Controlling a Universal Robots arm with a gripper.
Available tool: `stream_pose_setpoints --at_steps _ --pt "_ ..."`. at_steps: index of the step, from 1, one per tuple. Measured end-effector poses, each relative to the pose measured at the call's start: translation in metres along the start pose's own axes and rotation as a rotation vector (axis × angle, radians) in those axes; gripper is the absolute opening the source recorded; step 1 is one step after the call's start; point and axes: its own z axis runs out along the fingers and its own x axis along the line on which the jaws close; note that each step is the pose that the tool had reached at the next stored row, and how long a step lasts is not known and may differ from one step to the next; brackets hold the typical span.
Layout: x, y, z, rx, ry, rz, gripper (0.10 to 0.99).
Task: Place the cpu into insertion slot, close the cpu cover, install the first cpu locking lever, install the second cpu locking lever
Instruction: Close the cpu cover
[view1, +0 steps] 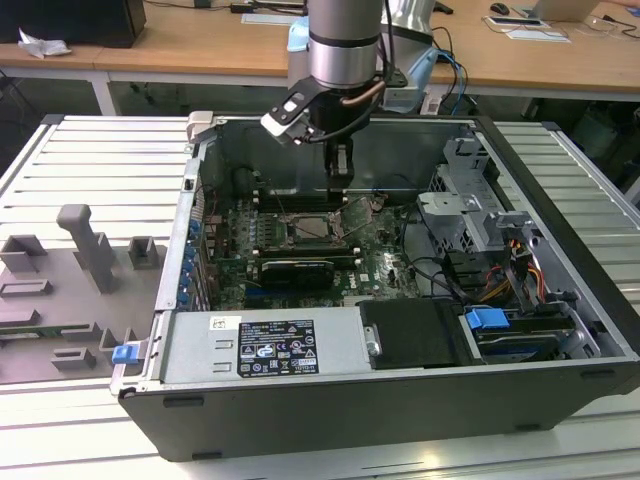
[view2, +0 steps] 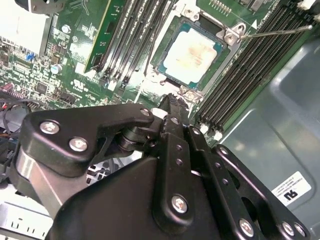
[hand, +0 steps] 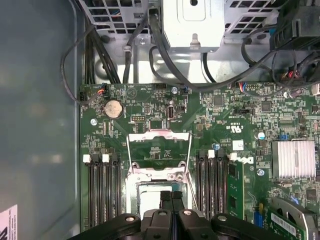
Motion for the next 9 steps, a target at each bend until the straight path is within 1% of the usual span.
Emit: stream_pose_setpoints --at_steps 2,6,9 --pt "0.0001 0.0035 0.0002 0.002 0.0 0.0 0.106" --pt "0.0003 0.0077 0.0004 0.003 -0.0001 0.0 0.106" --pt "0.0006 0.0124 0.0006 0.004 -0.0008 0.0 0.106"
